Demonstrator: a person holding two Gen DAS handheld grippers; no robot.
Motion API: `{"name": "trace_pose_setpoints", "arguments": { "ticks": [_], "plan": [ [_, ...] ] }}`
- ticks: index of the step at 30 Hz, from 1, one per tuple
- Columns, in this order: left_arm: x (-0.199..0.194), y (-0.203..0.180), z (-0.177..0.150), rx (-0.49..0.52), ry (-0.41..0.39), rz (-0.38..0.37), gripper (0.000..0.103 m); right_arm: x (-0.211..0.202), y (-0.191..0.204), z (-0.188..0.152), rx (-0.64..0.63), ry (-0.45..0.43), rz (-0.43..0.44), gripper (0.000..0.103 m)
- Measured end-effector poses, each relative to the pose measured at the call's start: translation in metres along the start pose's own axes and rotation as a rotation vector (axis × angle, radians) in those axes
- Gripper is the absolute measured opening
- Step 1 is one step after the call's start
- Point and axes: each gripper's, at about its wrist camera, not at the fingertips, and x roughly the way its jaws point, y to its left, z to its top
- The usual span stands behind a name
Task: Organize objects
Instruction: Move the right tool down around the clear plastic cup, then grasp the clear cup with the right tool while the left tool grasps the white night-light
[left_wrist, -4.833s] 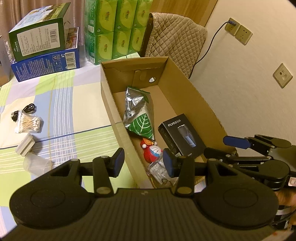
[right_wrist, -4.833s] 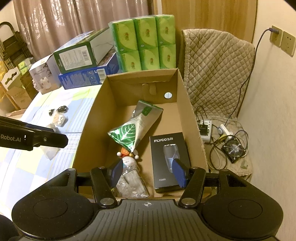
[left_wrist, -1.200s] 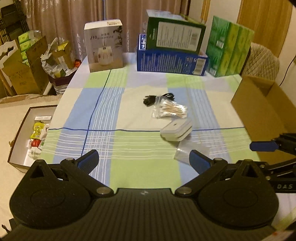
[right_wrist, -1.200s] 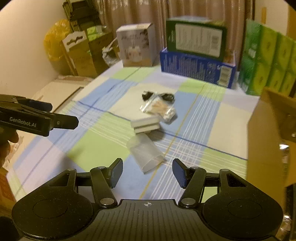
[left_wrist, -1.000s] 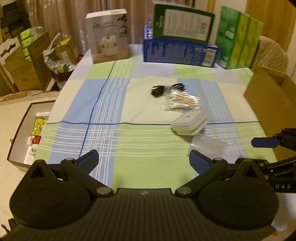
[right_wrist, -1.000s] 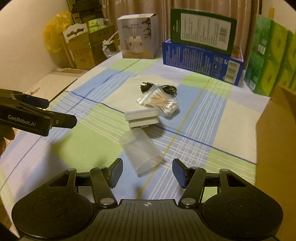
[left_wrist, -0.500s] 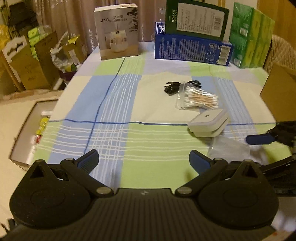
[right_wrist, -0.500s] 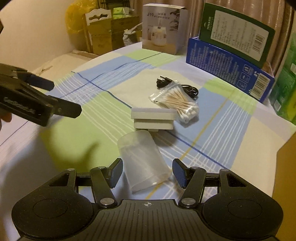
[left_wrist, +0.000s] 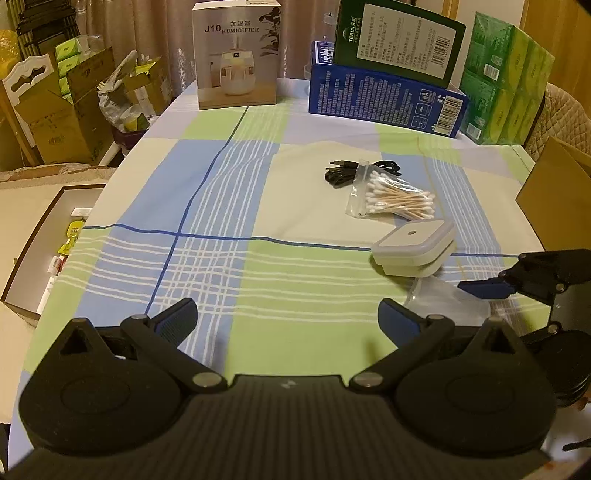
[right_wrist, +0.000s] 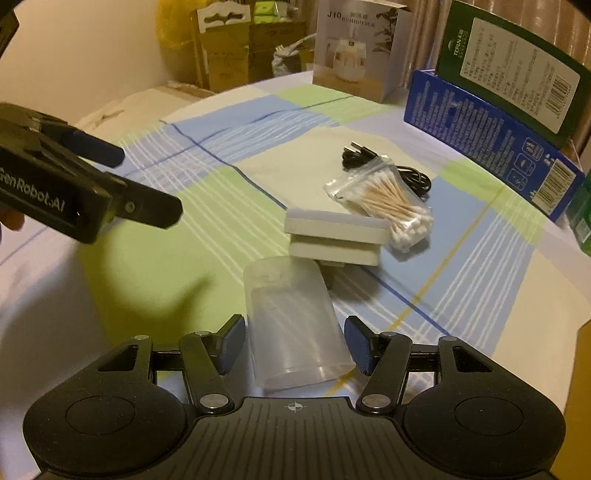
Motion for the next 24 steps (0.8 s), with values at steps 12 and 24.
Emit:
{"name": "trace_pose_setpoints", "arguments": {
  "ticks": [12,24],
  "plan": [
    [0.003,-0.004,0.0,0.011,0.004,-0.021,0.102,-0.031,-0.017,-0.008,0.192,0.049,-0.054,0.052],
    [0.02,-0.037,0.013,-0.002,-0.003,-0.153,0.102,-0.052,-0.072,-0.026,0.452,0.004,-0.258,0.052]
  ]
}}
